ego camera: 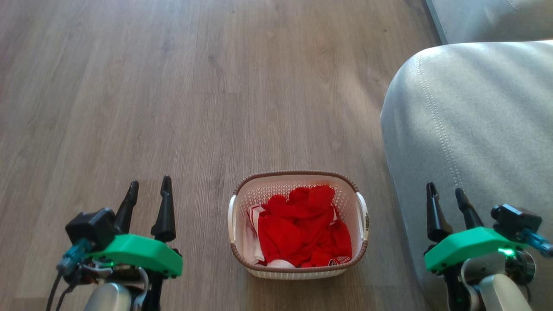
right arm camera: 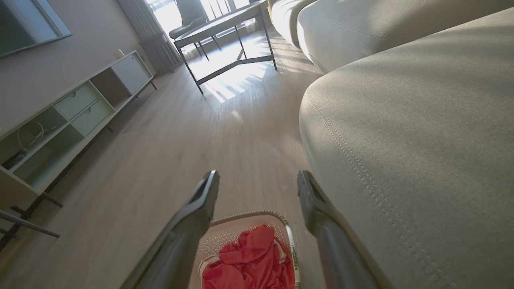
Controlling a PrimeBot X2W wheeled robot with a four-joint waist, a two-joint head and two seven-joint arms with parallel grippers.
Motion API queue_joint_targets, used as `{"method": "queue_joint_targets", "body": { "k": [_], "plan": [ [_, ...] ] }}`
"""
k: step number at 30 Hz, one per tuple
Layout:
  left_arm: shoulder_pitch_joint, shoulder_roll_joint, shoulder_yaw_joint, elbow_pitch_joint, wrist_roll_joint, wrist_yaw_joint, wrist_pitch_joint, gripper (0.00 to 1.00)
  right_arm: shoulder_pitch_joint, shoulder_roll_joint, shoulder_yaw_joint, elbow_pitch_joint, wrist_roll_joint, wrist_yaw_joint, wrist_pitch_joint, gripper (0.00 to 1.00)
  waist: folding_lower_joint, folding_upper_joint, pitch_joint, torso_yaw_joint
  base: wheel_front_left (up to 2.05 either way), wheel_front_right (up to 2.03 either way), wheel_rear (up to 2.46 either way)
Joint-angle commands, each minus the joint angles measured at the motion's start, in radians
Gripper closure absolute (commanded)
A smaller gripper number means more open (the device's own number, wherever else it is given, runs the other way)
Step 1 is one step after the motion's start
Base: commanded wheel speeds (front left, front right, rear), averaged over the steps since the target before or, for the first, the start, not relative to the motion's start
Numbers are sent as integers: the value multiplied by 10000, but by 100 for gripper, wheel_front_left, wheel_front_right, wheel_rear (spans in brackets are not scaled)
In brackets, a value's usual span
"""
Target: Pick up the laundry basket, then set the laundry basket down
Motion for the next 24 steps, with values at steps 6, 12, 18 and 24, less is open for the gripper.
{"method": "queue_joint_targets", "body": {
  "k": [6, 12, 18, 24],
  "plan": [
    [-310, 214, 69, -486, 868, 178, -72, 0, -426, -153, 283, -229, -791, -11, -301, 0, 0, 0, 14, 5, 0, 0, 0],
    [-188, 216, -71, -551, 1509, 240, 199, 0, -388, -147, 343, -52, -1440, -12, -477, 0, 0, 0, -10, 25, 0, 0, 0],
    [-104, 195, -120, -581, 2048, 355, 326, 0, -425, -120, 402, 90, -1994, -12, -654, 0, 0, 0, -19, 31, 0, 0, 0],
    [-23, 58, -85, -693, 2436, 608, 169, 0, -447, -96, 448, 164, -2395, -13, -830, 0, 0, 0, -25, 54, 0, 0, 0]
  ]
}}
